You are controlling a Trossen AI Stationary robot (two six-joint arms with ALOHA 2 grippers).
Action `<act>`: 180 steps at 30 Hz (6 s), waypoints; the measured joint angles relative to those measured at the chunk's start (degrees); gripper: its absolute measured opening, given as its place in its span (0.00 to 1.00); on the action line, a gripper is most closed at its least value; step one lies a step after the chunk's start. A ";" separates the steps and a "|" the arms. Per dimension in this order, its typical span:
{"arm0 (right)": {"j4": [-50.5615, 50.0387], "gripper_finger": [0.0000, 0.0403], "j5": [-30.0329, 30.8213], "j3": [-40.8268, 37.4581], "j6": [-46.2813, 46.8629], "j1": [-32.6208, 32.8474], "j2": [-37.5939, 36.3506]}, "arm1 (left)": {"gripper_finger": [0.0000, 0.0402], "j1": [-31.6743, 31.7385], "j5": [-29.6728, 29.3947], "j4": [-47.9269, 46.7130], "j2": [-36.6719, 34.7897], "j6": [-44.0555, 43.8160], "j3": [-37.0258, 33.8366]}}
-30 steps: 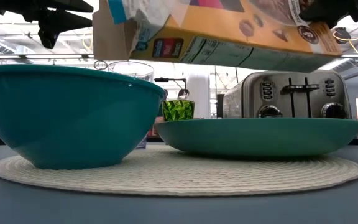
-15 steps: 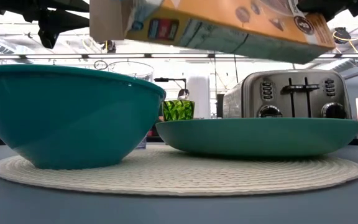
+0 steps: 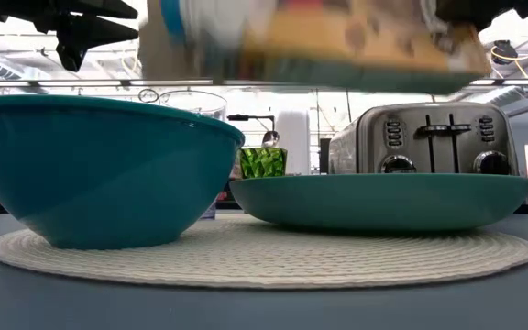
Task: Arrange a breakfast setting
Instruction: Pour the cereal from the cereal box into the blue bowl
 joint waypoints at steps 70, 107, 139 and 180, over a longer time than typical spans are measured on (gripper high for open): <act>-10.65 0.43 1.28 14.27 -10.00 0.00 12.03 | 0.37 0.01 0.00 -0.09 0.13 1.04 0.00; -9.25 0.44 0.96 14.03 -7.38 0.00 13.27 | 0.37 0.01 0.02 -0.11 0.13 0.84 0.00; -5.45 0.44 0.91 14.05 0.88 0.00 12.21 | 0.37 -14.25 11.30 0.63 16.54 -33.78 0.07; -0.78 0.44 2.21 14.03 3.74 -0.09 12.27 | 0.37 -3.74 2.23 29.97 29.85 -7.33 5.89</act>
